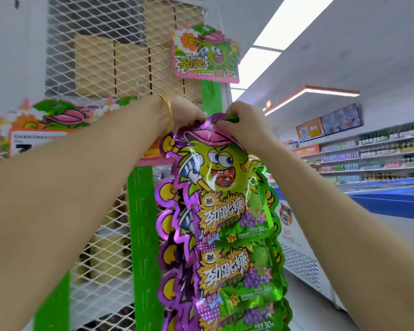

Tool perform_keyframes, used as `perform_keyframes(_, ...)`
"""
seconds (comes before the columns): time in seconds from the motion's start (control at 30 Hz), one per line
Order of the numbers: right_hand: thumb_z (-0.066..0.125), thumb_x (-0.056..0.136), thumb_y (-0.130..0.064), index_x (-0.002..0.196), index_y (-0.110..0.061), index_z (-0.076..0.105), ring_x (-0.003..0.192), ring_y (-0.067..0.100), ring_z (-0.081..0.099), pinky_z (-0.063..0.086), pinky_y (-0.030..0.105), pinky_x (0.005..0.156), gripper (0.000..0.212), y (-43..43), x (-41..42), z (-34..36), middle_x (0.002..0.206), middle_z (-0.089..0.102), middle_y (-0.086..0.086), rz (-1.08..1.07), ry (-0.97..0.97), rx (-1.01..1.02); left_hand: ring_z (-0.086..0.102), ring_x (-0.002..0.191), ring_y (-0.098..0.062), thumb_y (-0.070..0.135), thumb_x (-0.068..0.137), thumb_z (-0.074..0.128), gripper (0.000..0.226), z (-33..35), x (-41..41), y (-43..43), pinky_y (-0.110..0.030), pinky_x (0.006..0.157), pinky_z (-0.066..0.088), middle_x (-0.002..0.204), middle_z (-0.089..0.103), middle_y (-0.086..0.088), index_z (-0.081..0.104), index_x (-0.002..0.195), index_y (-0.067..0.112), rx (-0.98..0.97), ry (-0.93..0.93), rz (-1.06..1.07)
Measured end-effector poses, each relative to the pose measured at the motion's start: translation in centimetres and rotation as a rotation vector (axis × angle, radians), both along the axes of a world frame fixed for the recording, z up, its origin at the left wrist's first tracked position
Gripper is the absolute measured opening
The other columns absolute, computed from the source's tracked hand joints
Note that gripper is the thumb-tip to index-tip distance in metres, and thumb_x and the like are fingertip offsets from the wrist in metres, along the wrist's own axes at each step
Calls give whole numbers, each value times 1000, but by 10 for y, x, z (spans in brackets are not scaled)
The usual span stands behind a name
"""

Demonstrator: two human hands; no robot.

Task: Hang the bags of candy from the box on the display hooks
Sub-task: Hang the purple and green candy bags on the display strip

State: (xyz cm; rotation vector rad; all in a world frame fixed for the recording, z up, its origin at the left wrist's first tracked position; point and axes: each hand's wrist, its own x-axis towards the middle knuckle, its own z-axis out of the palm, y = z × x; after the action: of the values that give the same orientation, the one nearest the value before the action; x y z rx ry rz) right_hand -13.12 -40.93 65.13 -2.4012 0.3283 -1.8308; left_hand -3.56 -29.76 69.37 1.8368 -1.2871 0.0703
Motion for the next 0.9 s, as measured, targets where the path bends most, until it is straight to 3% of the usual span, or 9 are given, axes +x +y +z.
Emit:
perform_keyframes(0.1, 66, 83, -24, 82, -12, 55, 73, 19, 47, 32, 24, 53, 16, 1, -2, 1, 77, 52, 1, -8, 36, -18, 41, 56, -16, 24, 97, 46, 25, -1, 1, -2, -24, 48, 37, 72, 45, -3, 44, 74, 14, -4, 11, 21)
perform_keyframes(0.23, 67, 82, -21, 84, -4, 59, 76, 22, 50, 34, 27, 56, 18, 1, -4, 0, 80, 55, 7, 25, 49, -27, 40, 55, -14, 21, 99, 41, 27, -2, -3, 0, -13, 33, 36, 67, 41, -3, 41, 73, 13, -7, 57, -2)
perform_keyframes(0.37, 68, 80, -19, 81, 0, 58, 71, 21, 44, 30, 28, 56, 21, -1, -6, -1, 73, 49, 6, 32, 113, -11, 44, 64, -14, 23, 100, 38, 30, -6, -3, 2, -27, 63, 39, 71, 46, -2, 43, 72, 14, 3, 118, -50)
perform_keyframes(0.4, 68, 80, -19, 79, -3, 57, 69, 20, 43, 29, 28, 55, 19, -1, -7, -3, 70, 47, 4, 46, 123, -4, 46, 64, -15, 23, 100, 37, 30, -7, -3, 3, -29, 63, 38, 69, 47, -2, 44, 71, 15, -1, 150, -69)
perform_keyframes(0.67, 68, 80, -21, 75, -4, 58, 69, 20, 42, 29, 29, 57, 20, 8, -9, 3, 66, 45, 2, 13, 70, -23, 41, 60, -14, 19, 98, 44, 27, -11, -7, 1, -26, 53, 34, 68, 45, -4, 45, 71, 13, -108, 121, -42)
perform_keyframes(0.8, 66, 81, -22, 61, -15, 41, 69, 21, 38, 26, 26, 50, 33, 12, -7, 11, 61, 37, -4, -78, 103, -39, 41, 53, -15, 15, 96, 46, 26, -11, -7, 1, -23, 46, 34, 65, 45, -4, 46, 70, 13, -133, 126, -39)
perform_keyframes(0.9, 68, 81, -23, 67, -12, 47, 69, 20, 39, 27, 26, 51, 28, 12, -8, 10, 63, 38, -4, -75, 133, -9, 41, 54, -13, 13, 96, 46, 26, -11, -7, -1, -19, 41, 37, 64, 45, -3, 45, 69, 13, -159, 120, -25)
